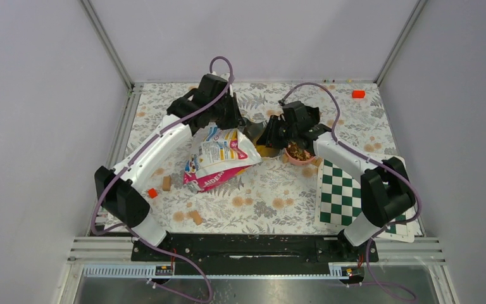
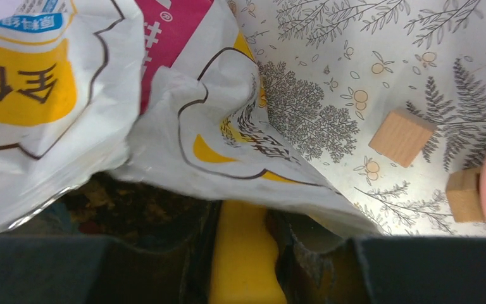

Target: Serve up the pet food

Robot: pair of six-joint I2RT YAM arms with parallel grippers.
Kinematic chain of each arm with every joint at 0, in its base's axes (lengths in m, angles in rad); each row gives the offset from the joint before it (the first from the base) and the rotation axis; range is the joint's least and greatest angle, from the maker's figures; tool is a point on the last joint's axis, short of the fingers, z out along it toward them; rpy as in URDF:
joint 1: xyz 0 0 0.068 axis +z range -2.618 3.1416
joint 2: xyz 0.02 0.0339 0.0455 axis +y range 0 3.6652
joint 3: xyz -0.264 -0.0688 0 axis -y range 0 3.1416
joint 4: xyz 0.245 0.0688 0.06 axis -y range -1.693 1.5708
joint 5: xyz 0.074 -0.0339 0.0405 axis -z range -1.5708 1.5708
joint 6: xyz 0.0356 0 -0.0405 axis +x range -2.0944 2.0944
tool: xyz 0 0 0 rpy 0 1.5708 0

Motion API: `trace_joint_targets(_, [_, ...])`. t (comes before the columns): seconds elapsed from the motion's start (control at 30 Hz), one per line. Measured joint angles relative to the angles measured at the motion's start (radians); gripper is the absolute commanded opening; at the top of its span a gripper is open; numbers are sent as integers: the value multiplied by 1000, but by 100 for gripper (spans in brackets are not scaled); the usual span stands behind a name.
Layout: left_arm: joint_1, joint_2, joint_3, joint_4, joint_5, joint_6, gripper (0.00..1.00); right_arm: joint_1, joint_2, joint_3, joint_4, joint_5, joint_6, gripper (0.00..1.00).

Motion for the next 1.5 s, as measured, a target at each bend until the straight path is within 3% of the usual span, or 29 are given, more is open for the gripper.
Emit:
trace_joint_targets(0.37, [7,98,132,-96,-17,17,0,-15,136,-48,224,-161,154,0])
trace_joint_targets(0.73, [139,71,159,-144,26,93,0,-40,100,-44,318,-270,337,0])
trace_joint_targets(1.03, [275,0,159,-173,35,174,0,-97,-51,56,257,-276,352,0])
trace_joint_targets(1.5, [317,-12,159,-181,76,230,0,-124,-79,92,215,-262,312,0])
